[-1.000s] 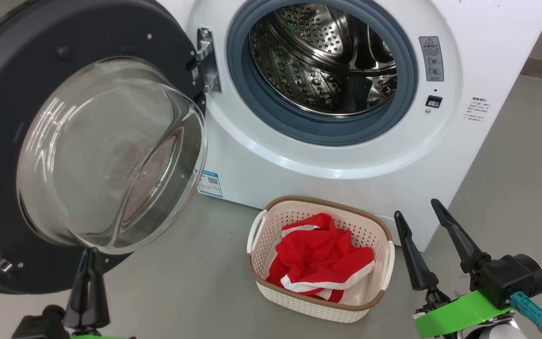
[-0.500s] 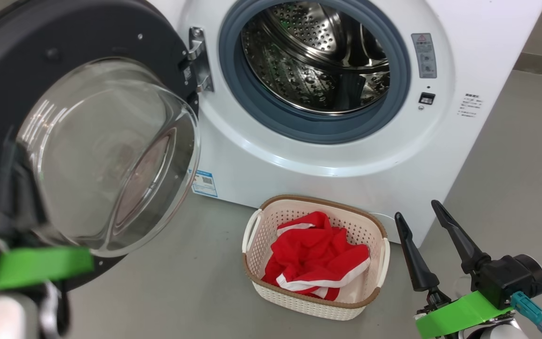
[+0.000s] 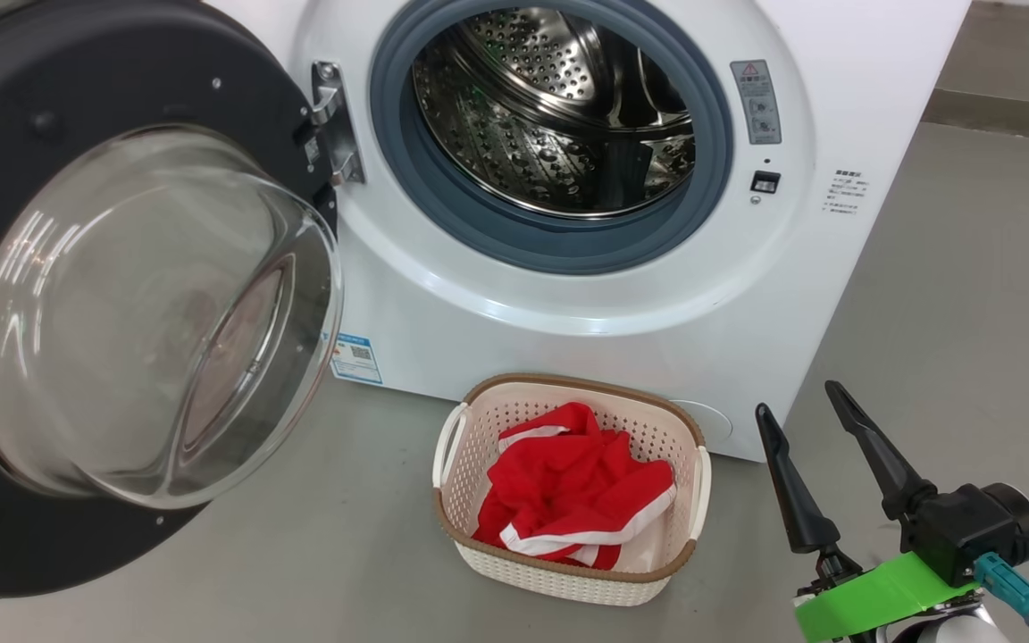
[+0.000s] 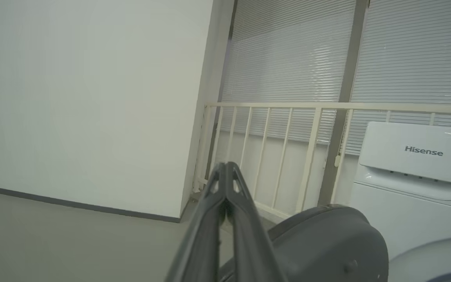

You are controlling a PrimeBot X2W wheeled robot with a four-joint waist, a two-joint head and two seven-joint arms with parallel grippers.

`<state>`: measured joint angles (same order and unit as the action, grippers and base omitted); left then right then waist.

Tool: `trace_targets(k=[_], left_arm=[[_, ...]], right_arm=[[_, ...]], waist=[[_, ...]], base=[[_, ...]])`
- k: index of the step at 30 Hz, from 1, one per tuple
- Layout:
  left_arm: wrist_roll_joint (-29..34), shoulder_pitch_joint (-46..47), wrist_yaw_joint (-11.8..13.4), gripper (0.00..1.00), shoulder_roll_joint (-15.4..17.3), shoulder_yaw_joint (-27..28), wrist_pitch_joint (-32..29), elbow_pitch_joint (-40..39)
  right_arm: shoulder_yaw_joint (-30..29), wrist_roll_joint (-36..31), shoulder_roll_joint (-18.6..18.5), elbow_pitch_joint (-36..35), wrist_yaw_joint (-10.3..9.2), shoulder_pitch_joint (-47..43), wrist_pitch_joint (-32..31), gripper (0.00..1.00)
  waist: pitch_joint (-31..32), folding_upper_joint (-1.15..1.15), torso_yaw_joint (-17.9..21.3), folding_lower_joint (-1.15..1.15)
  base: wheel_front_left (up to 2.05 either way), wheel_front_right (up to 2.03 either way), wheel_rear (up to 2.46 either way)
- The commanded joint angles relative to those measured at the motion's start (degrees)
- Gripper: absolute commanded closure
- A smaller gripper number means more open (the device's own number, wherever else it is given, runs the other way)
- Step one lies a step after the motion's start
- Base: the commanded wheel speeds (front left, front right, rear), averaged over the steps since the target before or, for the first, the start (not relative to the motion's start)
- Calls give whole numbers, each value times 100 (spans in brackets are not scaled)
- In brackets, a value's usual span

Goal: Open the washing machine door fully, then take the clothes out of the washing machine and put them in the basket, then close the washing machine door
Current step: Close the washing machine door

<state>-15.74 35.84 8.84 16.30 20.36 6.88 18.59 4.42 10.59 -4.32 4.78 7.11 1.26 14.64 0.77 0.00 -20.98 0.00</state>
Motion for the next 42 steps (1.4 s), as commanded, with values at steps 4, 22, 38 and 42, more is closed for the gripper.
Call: trace_targets(k=[4,22,38,42], left_arm=[[-298,460,68,100,500,441,-249,663],[-2972,1380,-767,100,808,2049,-2912,3076],[-3788,1138,-1266,100,386,2078,-4559,2703],[-4058,947,-1289,100,152,2190,-4870,2392]], right_arm=[[118,-4,-62,-118,37,115,36,0],[85,-19,-75,-139,37,86,36,0],[61,-17,-70,-155,37,106,36,0],[66,-20,-53,-156,37,126,36,0]], waist=[[17,0,46,0],[-78,0,49,0],[-134,0,-18,0],[-161,0,-15,0]], base=[[0,0,0],[0,0,0],[0,0,0],[0,0,0]])
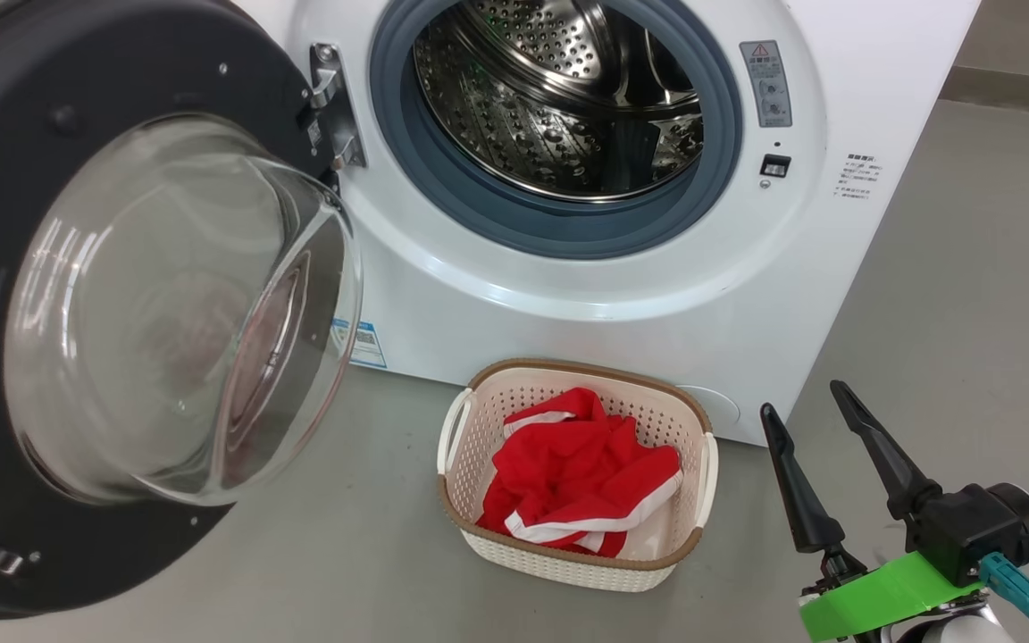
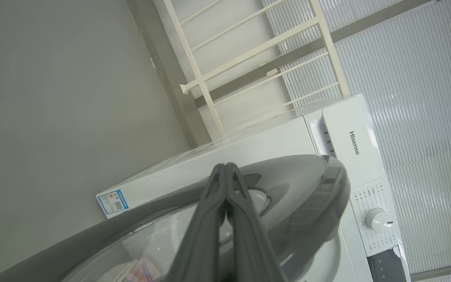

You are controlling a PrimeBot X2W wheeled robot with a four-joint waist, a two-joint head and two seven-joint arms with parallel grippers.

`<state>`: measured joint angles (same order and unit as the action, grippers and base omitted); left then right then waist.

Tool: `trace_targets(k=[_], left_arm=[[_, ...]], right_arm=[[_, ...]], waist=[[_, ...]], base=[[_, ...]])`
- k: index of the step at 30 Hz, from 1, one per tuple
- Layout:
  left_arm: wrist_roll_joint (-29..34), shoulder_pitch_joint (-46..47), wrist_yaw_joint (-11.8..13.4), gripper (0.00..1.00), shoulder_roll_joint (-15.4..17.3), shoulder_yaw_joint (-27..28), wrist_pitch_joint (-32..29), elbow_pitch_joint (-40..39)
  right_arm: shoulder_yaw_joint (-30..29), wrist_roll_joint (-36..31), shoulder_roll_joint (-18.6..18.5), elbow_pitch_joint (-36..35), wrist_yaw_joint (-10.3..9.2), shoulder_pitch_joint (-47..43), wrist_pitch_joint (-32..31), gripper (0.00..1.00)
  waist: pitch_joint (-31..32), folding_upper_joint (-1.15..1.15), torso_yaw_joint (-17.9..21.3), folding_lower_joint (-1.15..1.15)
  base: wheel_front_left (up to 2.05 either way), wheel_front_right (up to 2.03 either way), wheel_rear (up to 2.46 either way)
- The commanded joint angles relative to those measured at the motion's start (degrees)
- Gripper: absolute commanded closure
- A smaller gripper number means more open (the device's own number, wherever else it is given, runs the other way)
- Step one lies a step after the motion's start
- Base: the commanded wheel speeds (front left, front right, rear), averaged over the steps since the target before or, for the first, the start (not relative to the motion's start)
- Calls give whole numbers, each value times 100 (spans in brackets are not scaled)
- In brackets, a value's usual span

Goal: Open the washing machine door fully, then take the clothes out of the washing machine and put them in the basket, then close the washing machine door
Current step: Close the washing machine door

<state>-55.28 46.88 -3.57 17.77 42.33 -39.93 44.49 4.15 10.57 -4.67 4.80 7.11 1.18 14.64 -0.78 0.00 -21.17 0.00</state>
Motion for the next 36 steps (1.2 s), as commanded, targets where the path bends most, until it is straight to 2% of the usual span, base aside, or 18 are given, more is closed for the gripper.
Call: trace_targets(k=[1,4,9,20,27,36], left_arm=[[-157,-210,-54,100,-51,8,-265,-296],[-237,-318,-51,100,-178,6,-420,-519],[-501,-648,-23,100,-592,-23,-921,-1333],[-776,-1440,487,100,-1306,-79,-1444,-3206],[-1054,-1802,715,100,-1463,-305,-1545,-3848],[-1657,-2279,956,100,-1487,-872,-1255,-4174]], right_arm=[[96,-16,-13,-155,37,140,36,0],[93,-10,-4,-153,37,150,36,0],[80,6,21,-142,37,158,36,0],[107,6,47,-159,37,240,36,0],[101,23,54,-128,37,256,36,0],[111,30,62,-116,37,233,36,0]], waist=[[-12,0,6,0],[-19,0,7,0],[-21,0,10,0],[-80,0,152,0],[-93,0,302,0],[-21,0,508,0]], base=[[0,0,0],[0,0,0],[0,0,0],[0,0,0],[0,0,0],[0,0,0]])
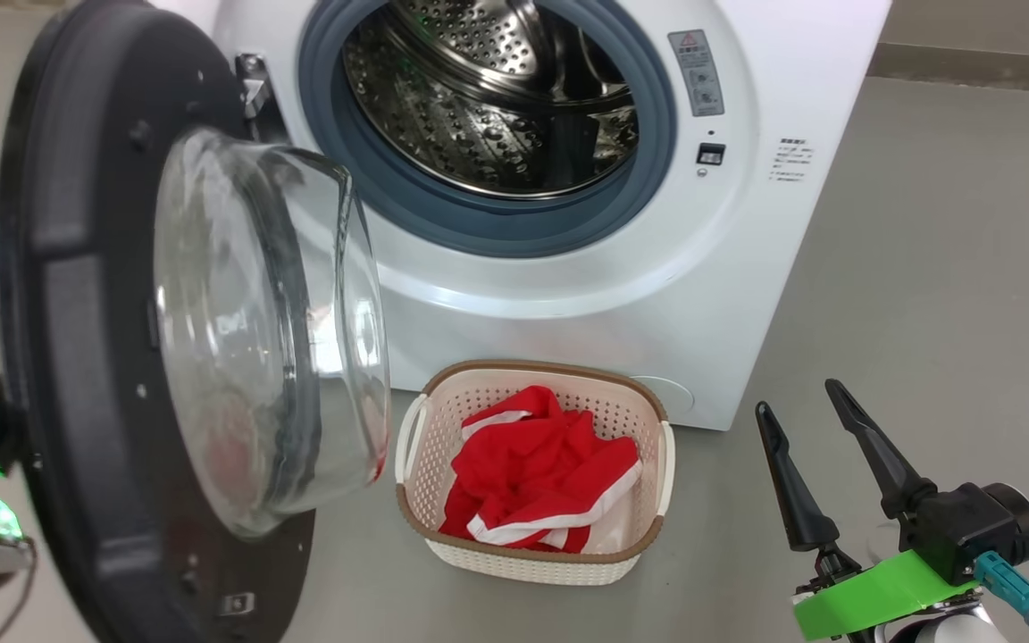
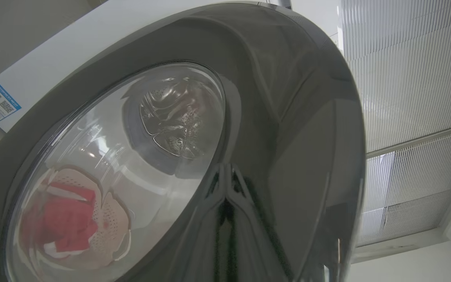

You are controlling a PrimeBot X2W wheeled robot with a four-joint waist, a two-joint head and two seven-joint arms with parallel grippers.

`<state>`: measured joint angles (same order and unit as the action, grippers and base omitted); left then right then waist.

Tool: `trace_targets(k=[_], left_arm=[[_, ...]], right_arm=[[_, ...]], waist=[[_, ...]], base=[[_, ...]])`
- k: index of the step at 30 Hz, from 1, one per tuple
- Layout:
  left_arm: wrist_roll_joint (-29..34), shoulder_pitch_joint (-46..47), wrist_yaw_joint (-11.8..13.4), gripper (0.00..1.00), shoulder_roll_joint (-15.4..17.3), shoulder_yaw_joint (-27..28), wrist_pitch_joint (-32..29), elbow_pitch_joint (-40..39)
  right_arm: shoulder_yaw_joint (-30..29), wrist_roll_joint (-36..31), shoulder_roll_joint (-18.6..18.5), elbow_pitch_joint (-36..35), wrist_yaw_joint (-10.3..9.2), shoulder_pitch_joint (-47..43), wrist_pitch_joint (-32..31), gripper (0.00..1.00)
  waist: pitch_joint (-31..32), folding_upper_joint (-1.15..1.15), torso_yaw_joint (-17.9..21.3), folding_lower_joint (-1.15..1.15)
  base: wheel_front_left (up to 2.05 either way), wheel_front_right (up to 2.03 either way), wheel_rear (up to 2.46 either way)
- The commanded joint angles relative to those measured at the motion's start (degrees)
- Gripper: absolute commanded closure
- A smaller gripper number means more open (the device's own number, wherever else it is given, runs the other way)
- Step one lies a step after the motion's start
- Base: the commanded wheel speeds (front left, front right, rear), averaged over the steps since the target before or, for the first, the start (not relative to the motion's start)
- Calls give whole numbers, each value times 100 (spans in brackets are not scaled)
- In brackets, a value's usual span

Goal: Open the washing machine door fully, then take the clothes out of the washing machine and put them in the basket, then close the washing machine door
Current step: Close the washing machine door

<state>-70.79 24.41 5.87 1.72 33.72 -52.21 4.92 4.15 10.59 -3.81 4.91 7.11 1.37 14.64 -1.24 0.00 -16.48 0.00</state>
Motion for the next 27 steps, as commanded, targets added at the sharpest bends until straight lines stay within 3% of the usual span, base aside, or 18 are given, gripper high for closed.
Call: trace_targets(k=[1,14,27], left_arm=[[-187,-82,34,100,118,-84,26,-247],[-742,-550,211,100,117,-670,492,-655],[-1060,-737,216,100,116,-1033,766,-706]], right_arm=[[107,31,-24,-128,37,206,36,0],[157,43,-10,-110,37,151,36,0],[180,47,-33,-118,37,128,36,0]], waist=[[34,0,57,0],[124,0,361,0],[142,0,726,0]], base=[[0,0,0],[0,0,0],[0,0,0]])
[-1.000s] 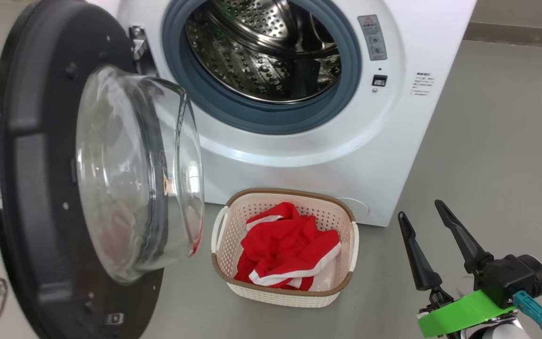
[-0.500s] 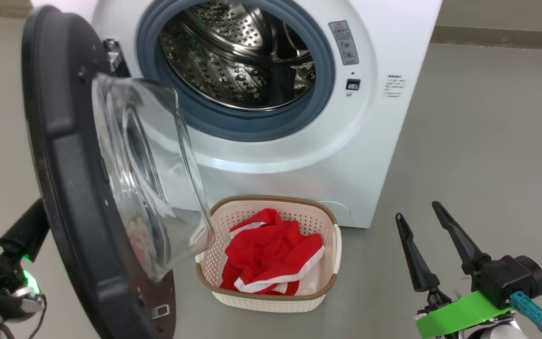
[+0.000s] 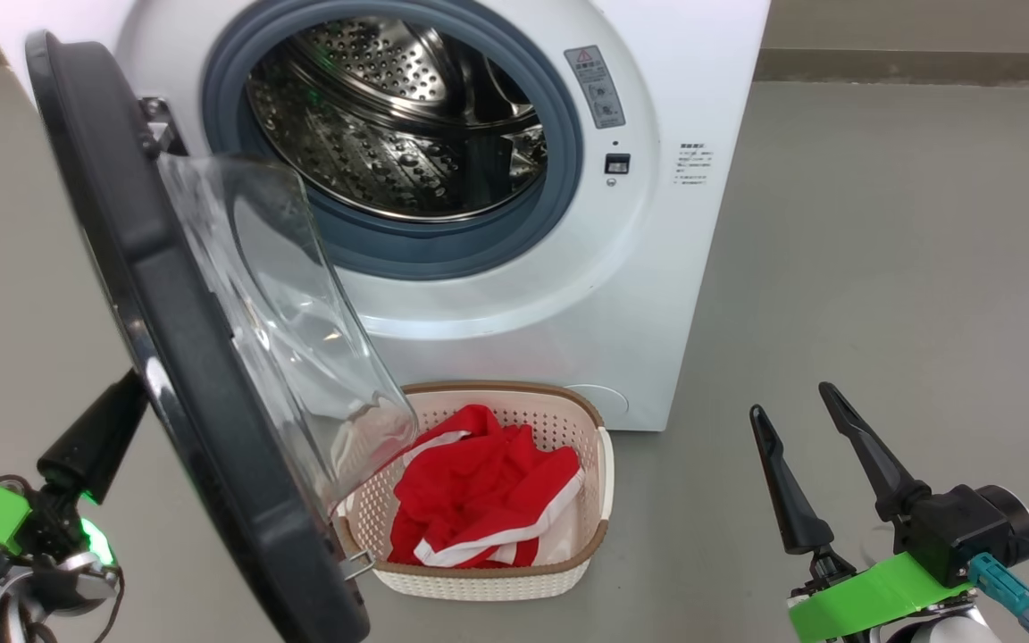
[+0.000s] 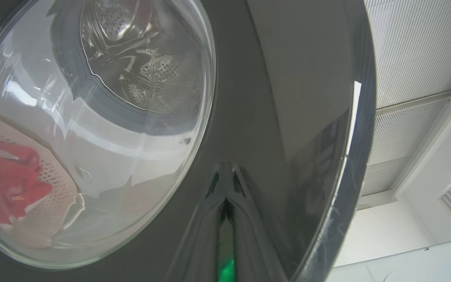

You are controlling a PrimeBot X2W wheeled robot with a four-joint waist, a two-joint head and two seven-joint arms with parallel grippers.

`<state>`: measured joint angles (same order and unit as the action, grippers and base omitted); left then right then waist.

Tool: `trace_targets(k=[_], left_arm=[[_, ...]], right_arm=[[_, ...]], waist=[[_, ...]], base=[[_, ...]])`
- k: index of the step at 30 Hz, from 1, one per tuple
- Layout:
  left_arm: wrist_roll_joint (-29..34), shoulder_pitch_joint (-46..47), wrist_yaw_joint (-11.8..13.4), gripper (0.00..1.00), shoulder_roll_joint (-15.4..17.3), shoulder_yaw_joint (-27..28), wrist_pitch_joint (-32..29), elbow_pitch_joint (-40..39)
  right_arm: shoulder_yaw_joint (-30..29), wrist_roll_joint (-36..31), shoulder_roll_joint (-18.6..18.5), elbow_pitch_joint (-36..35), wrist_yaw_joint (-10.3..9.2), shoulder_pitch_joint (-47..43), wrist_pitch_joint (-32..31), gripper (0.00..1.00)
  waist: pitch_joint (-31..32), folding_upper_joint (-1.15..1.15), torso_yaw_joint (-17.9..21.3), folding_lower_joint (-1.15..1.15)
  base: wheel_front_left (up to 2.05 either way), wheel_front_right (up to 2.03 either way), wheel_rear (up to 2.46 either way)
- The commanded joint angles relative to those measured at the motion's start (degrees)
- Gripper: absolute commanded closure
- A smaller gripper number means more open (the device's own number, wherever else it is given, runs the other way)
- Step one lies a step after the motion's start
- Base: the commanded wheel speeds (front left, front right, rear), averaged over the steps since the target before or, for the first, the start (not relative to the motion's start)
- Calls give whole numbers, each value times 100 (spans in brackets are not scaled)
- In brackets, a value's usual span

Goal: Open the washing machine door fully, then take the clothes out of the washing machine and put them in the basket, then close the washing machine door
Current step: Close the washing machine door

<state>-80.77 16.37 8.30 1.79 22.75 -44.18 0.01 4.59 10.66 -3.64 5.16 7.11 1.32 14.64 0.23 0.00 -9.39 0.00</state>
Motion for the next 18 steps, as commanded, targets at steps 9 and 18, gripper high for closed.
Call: trace_targets(k=[9,18], left_arm=[[-154,7,-185,100,110,-62,323,-122],[665,-328,-1199,0,264,-49,1144,-248]], right_arm=[[117,27,-51,-147,37,154,36,0],[65,36,-23,-150,37,155,36,0]], waist=[[-37,0,122,0],[-37,0,86,0]], base=[[0,0,0],[0,0,0]])
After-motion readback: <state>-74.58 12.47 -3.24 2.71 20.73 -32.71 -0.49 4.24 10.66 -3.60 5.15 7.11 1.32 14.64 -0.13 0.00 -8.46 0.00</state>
